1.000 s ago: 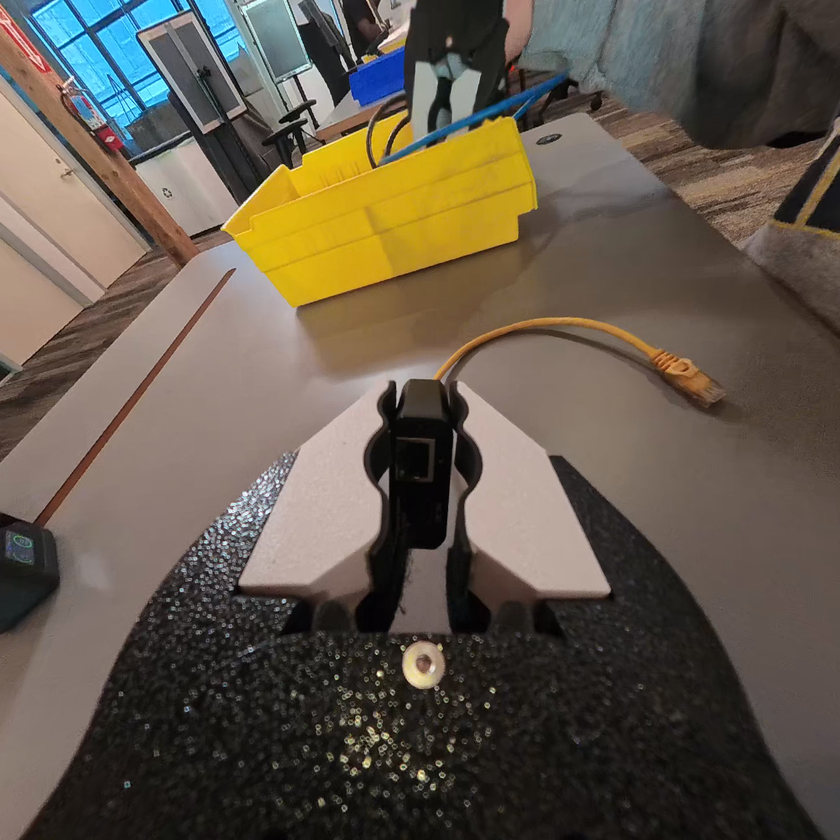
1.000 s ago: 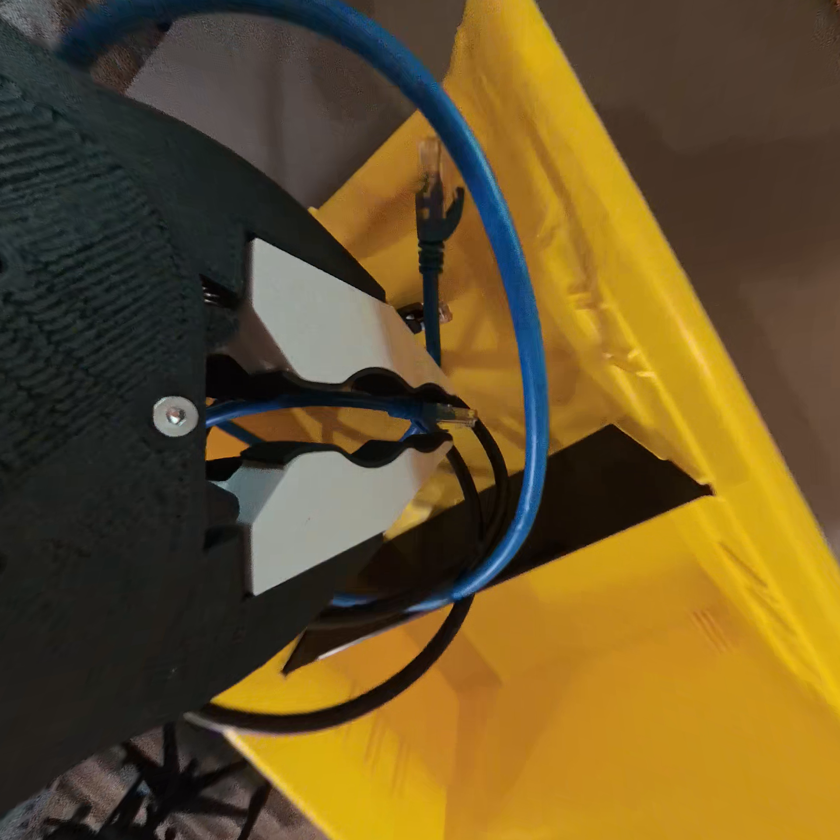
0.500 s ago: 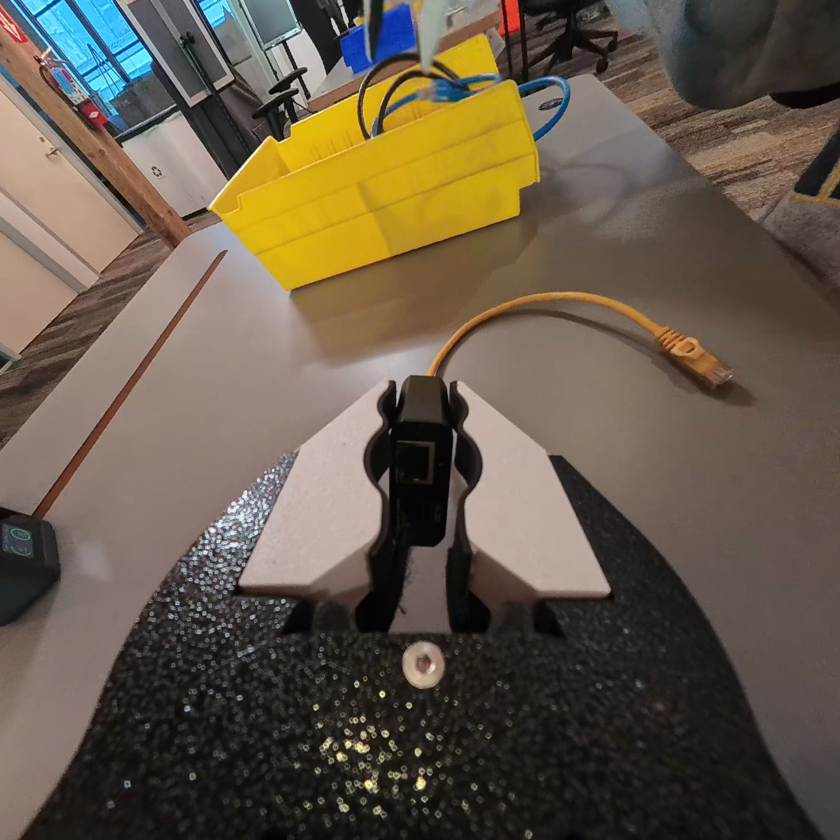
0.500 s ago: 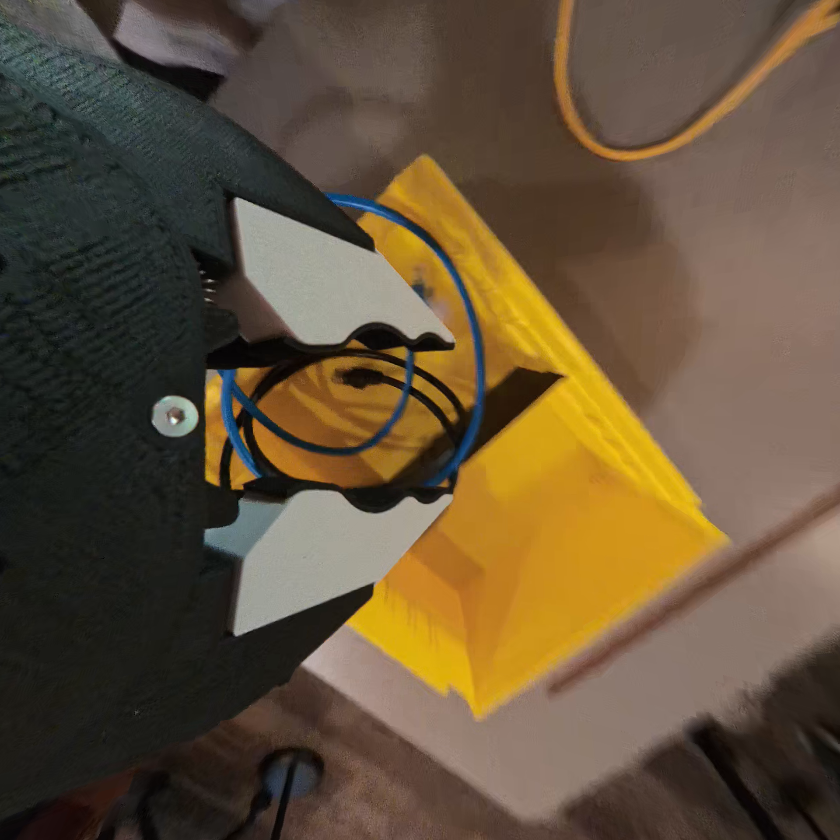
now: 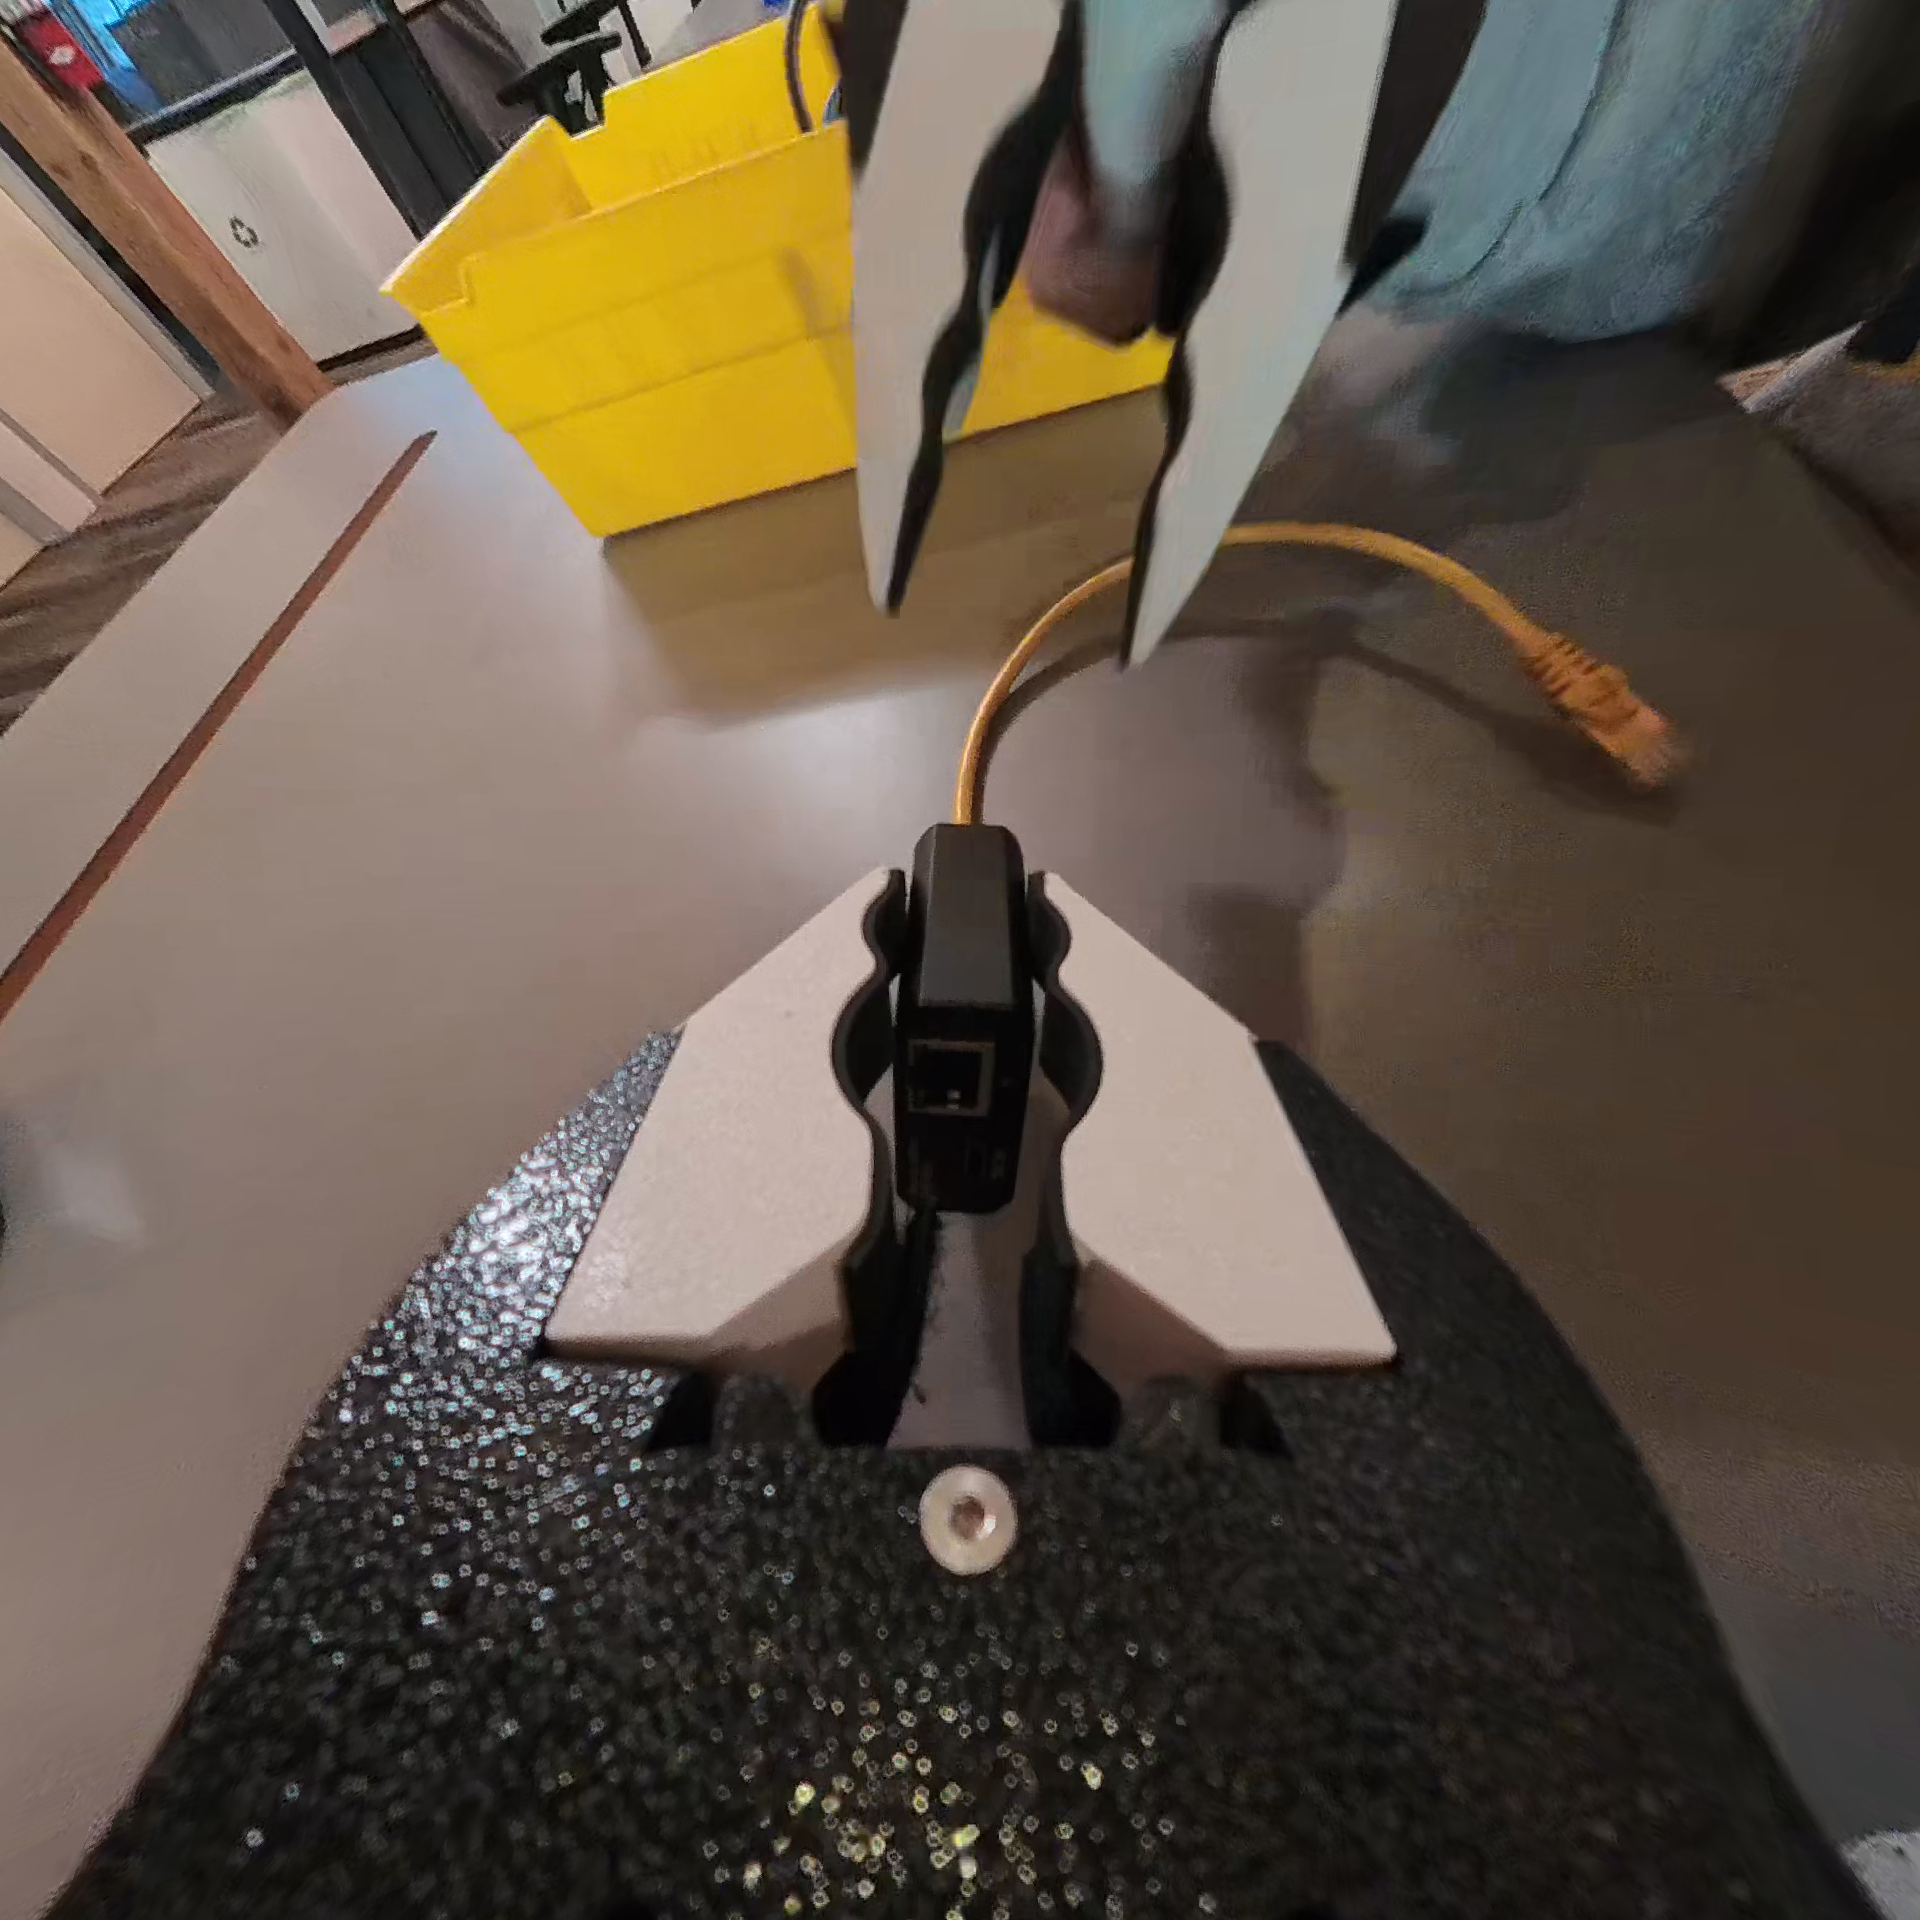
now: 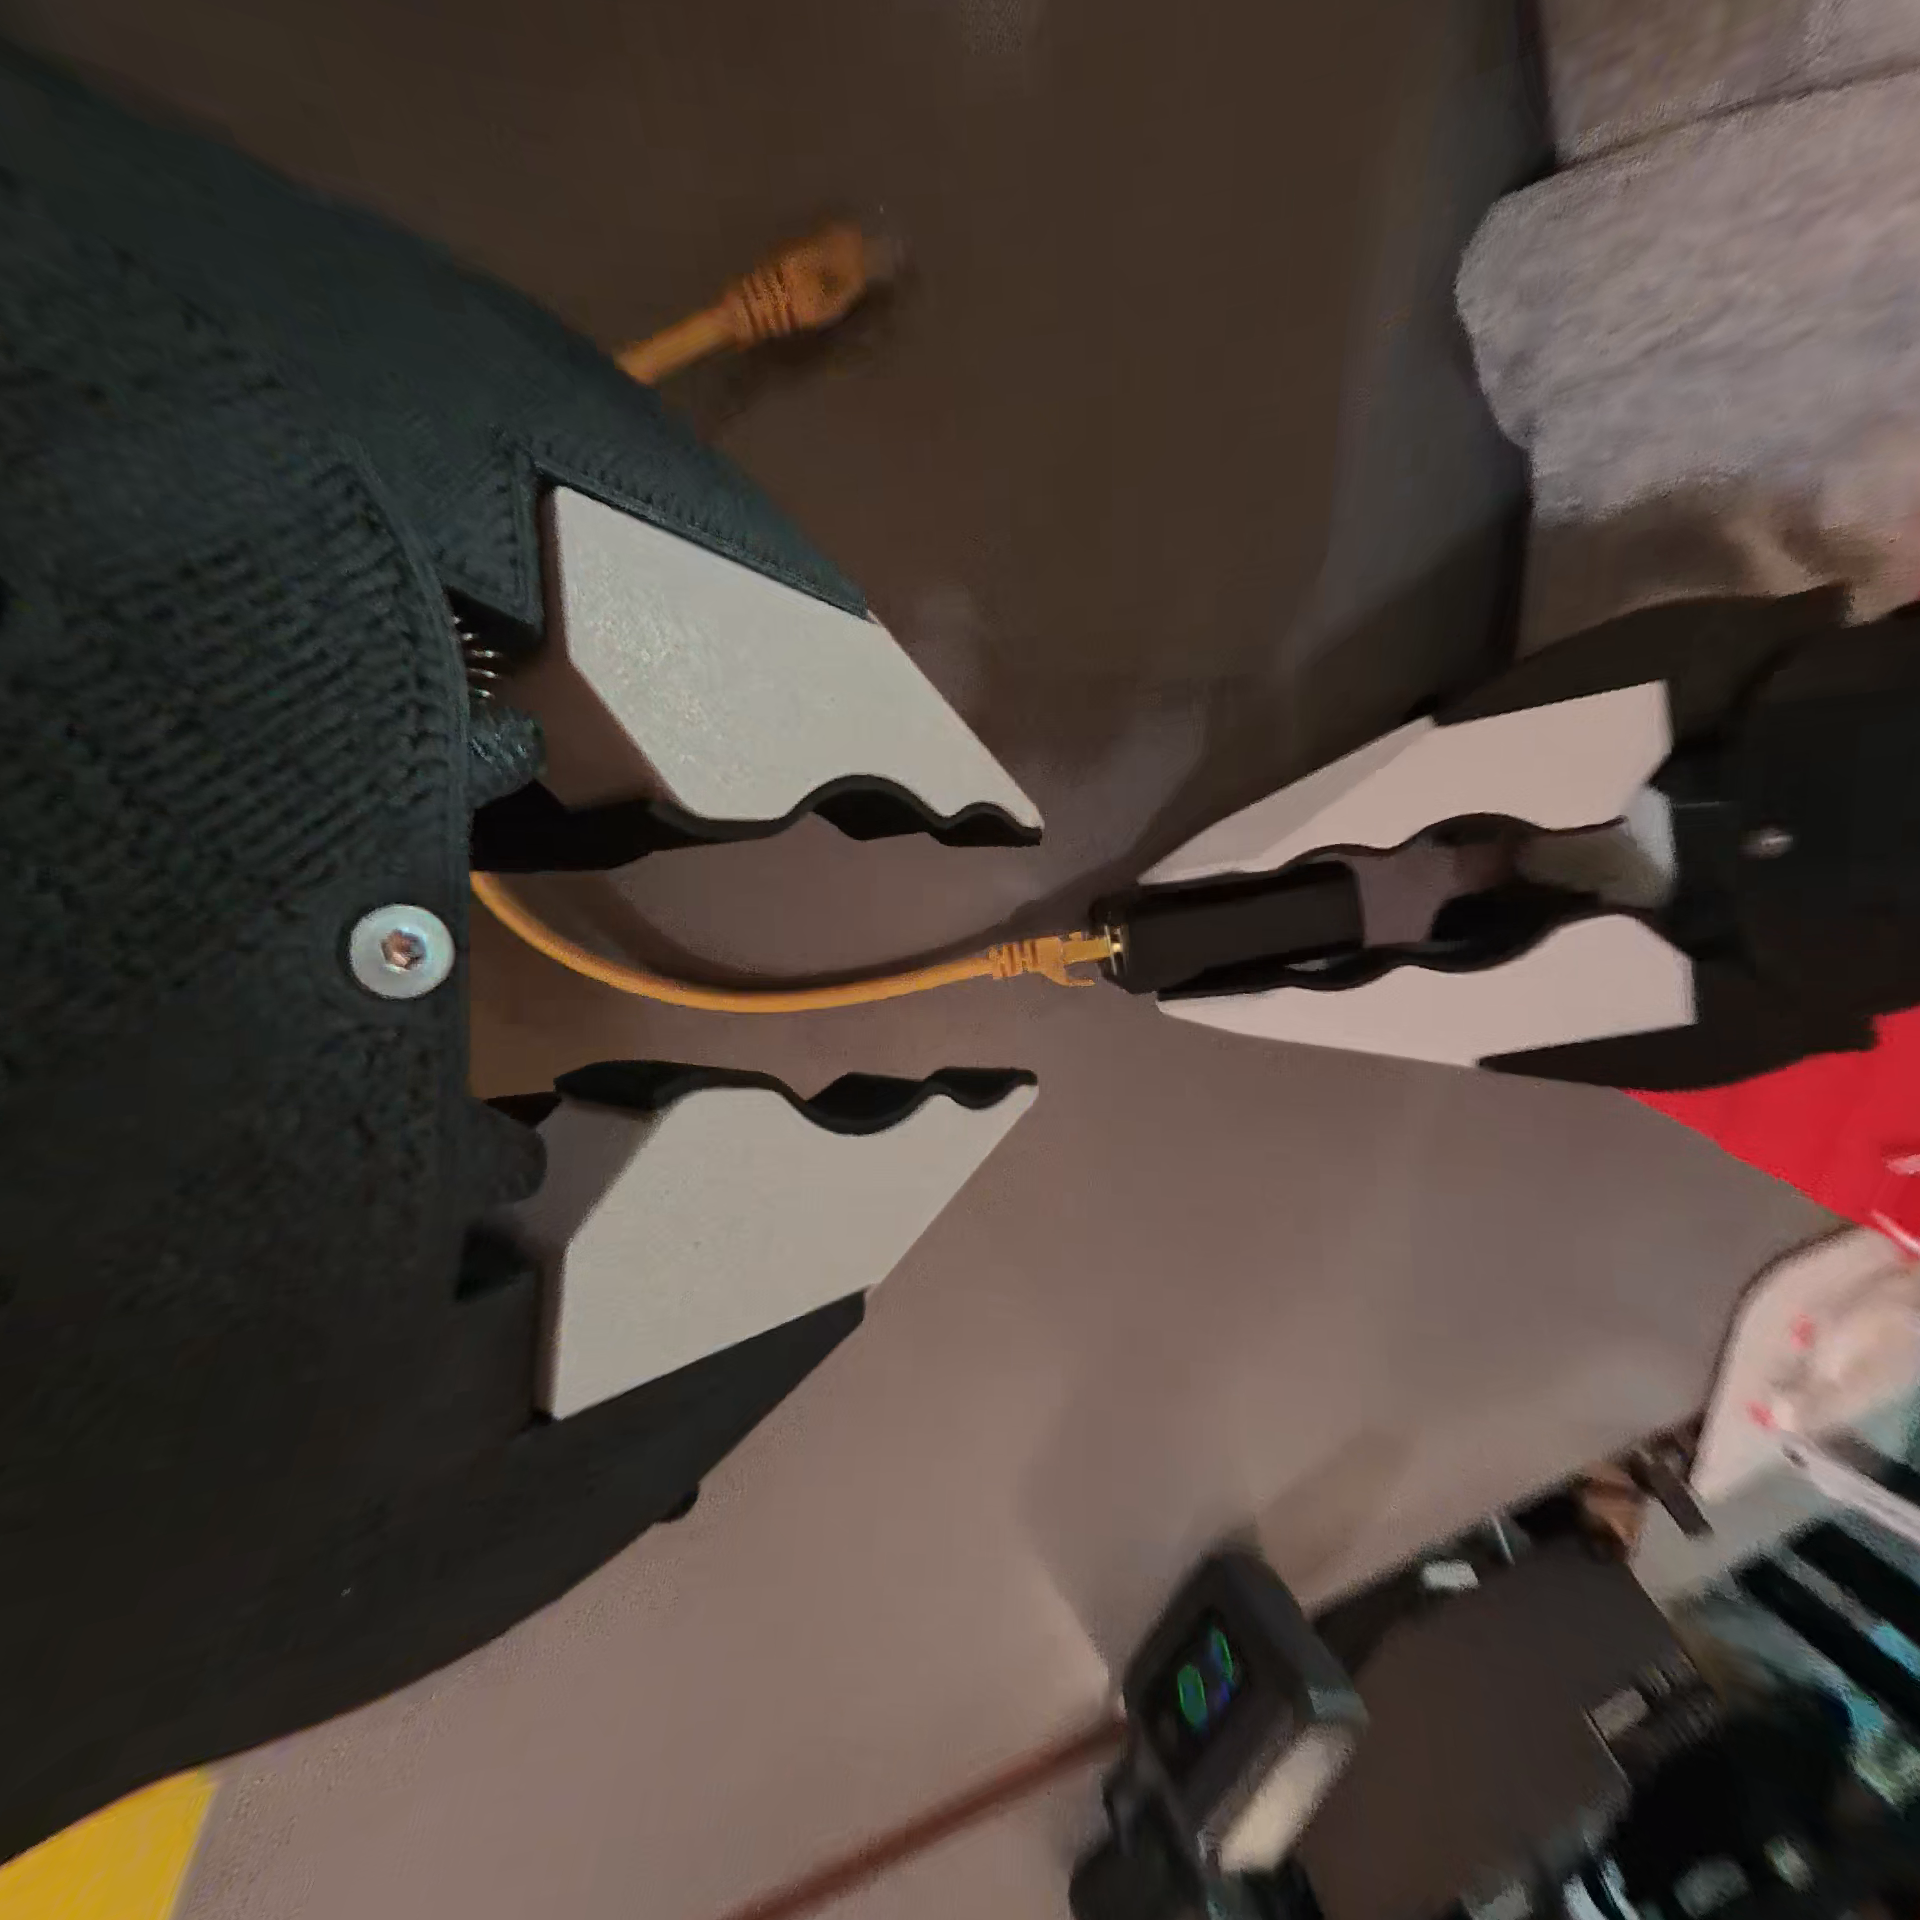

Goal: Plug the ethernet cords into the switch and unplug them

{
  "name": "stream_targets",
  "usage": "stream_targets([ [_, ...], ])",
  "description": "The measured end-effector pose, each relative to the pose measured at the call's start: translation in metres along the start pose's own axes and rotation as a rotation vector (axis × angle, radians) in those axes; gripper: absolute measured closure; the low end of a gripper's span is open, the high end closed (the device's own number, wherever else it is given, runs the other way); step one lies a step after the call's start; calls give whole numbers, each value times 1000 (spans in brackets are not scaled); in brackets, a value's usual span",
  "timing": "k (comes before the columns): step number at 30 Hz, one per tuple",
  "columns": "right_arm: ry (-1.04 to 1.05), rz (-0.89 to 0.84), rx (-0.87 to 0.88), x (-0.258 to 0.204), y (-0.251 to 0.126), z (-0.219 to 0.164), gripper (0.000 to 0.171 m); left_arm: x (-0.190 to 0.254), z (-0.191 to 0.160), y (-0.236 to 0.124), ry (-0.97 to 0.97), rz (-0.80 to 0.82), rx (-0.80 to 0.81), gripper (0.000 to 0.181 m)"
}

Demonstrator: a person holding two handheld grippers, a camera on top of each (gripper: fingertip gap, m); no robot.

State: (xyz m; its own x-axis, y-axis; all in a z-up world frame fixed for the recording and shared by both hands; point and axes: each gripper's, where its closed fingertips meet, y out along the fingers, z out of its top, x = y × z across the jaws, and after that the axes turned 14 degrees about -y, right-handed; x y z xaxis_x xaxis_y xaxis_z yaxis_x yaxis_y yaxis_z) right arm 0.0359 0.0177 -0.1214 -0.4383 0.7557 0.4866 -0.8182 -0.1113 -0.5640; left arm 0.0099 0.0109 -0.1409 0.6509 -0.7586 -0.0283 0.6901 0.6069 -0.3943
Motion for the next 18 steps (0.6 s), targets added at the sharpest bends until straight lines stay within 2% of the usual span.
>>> stream_targets([
  [4,25,129,-11,-7,38,-15,135,-1,-2,-2,-13,-7,-5,160],
  [7,31,144,4,-5,53,-19,141,-2,-5,-5,-25,-6,-16,160],
  [14,-41,107,53,-6,64,-14,157,-5,-8,-7,-83,-22,-15,160],
  [18,-34,105,70,-7,64,-13,158,-16,-28,-1,-78,68,-141,143],
])
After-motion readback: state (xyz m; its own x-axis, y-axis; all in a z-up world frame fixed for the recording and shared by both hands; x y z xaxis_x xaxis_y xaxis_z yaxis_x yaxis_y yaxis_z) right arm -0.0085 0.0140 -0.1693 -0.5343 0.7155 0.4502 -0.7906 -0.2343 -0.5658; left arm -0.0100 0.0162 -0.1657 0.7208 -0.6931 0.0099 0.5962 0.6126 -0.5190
